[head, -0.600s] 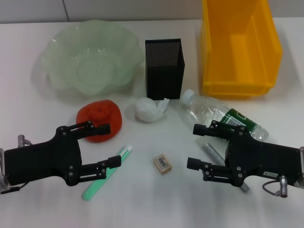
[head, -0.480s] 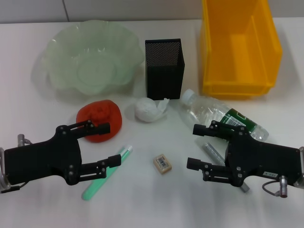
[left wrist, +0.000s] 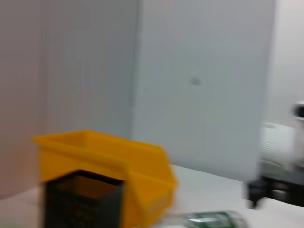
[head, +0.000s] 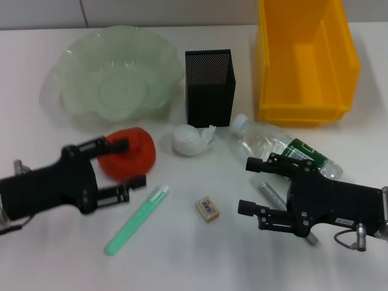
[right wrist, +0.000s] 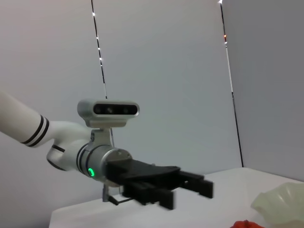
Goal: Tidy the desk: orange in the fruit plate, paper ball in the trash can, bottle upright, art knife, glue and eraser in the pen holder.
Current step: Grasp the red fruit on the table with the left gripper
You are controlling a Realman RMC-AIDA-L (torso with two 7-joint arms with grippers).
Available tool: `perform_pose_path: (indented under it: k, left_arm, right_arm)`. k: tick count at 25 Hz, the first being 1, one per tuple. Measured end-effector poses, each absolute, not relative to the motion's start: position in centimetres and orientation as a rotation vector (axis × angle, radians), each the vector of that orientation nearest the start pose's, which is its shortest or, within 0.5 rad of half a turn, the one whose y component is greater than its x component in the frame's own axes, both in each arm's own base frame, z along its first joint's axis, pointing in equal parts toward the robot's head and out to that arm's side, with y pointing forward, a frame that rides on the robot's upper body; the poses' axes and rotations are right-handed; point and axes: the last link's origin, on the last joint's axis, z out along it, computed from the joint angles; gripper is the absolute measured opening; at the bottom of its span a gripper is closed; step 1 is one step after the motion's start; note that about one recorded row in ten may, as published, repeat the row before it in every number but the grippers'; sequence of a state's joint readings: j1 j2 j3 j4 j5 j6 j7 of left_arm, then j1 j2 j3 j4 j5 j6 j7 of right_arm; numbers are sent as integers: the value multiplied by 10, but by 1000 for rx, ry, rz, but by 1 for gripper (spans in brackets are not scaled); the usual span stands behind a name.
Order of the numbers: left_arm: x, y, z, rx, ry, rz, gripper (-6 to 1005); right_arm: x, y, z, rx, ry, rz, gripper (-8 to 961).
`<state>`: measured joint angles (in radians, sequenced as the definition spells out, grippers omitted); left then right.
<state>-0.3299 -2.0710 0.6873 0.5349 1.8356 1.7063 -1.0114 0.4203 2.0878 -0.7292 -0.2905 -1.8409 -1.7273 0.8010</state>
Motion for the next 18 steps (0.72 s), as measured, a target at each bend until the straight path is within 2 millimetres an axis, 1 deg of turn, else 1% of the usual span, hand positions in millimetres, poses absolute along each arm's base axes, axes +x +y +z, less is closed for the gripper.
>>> perform_pose_path:
  k: [2, 5, 14, 18]
  left_arm:
    - [-301, 262, -2, -2594, -447, -918, 750]
    - [-310, 279, -7, -2477, -524, -865, 745]
    - [-318, 295, -19, -2432, -560, -745, 727]
    - [-321, 297, -20, -2426, -570, -720, 720]
  right_arm:
    - [272, 247, -48, -2704, 309, 1088, 753]
    - [271, 249, -48, -2687, 311, 1099, 753]
    - [272, 250, -48, -2681, 318, 1091, 753]
    - [272, 249, -49, -2680, 326, 1094, 753]
